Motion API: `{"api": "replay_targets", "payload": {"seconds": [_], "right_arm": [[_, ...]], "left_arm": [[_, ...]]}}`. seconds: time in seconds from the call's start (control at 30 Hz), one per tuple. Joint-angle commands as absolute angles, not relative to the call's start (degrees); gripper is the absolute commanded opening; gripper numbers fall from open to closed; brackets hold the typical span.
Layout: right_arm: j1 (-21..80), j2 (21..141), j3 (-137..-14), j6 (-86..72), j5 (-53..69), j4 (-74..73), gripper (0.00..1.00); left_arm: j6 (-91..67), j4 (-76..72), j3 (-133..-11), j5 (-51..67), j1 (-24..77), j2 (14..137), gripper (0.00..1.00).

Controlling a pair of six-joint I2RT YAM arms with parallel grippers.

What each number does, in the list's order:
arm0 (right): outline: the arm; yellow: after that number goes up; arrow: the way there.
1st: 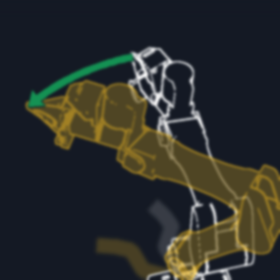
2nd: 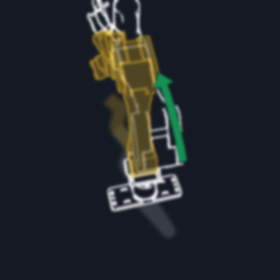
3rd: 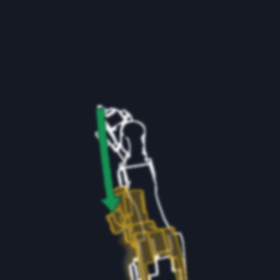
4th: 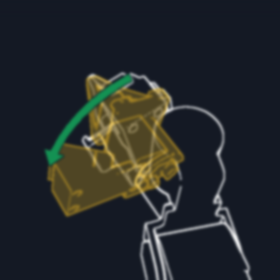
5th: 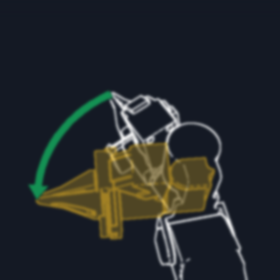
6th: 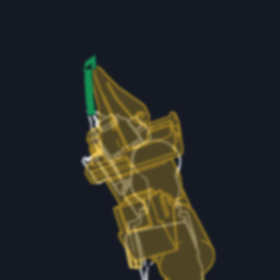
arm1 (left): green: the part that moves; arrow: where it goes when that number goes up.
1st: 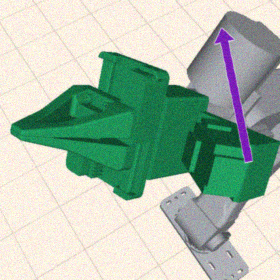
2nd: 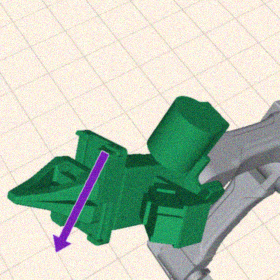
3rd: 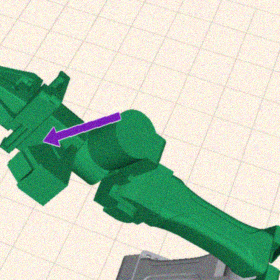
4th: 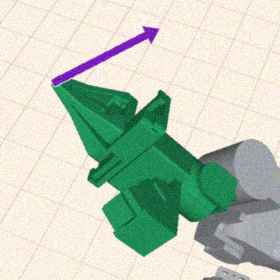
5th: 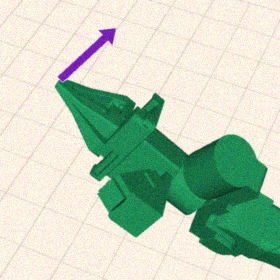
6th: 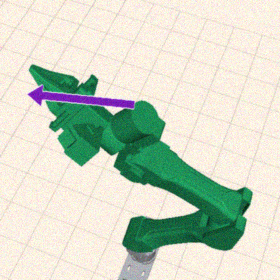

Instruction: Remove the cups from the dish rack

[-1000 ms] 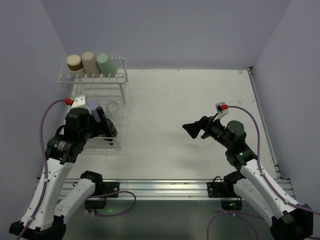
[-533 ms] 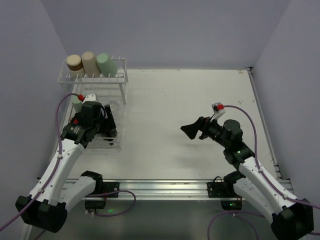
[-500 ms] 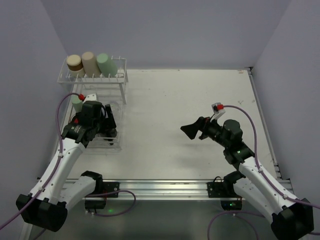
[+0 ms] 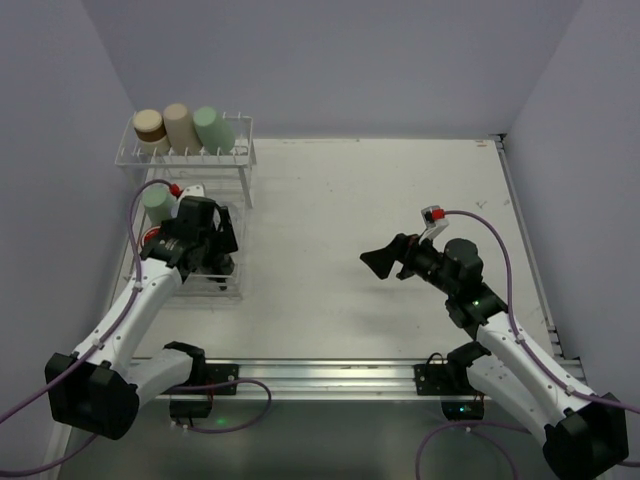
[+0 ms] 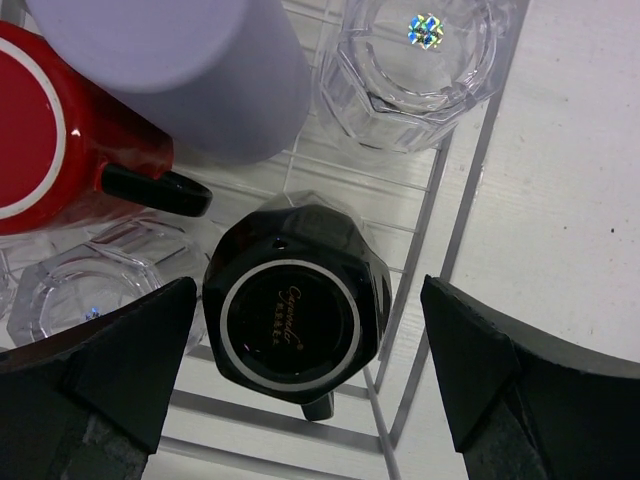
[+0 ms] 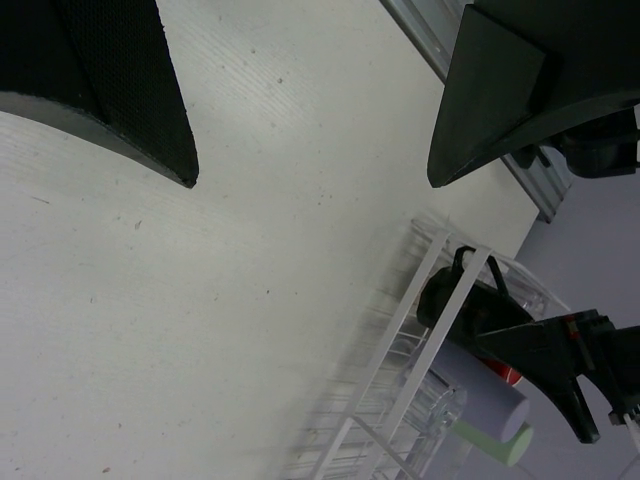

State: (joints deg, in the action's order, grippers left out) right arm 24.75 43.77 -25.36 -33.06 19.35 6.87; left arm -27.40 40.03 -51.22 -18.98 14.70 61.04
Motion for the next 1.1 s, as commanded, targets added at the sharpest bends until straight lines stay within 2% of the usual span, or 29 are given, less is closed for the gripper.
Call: {"api": "replay_targets", "payload": {"seconds": [0.0,0.5,0.6,0.73,0.9,1.07], "right_arm": [[25.0,43.6,-26.6,-31.9,17.9,7.9,0.99],[25.3,43.9,-26.6,-32.0,17.3,7.9,0.99],[25.3,43.9,-26.7,-32.0,17.1,7.8,0.99],[25.4,44.2,-26.8,-32.1,17.1,7.9,0.99],[25.6,44.6,-27.3,-32.8,17.8,7.8,0.99],[25.8,44.0,-28.3,-34.2,18.4,8.0,0.99]], "left_arm": [[-26.7,36.3,-50.4,-21.4,14.9,62.0,0.98],[-26.7,33.0,-46.8,-20.4,15.0,64.7,0.92],[-26.8,32.3,-46.1,-20.0,15.0,64.5,0.82],[-26.5,32.2,-46.5,-19.3,15.0,63.1,0.50],[-25.8,33.1,-49.4,-18.7,15.0,59.5,0.24],[-25.7,34.7,-53.2,-17.3,15.0,55.5,0.16]]}}
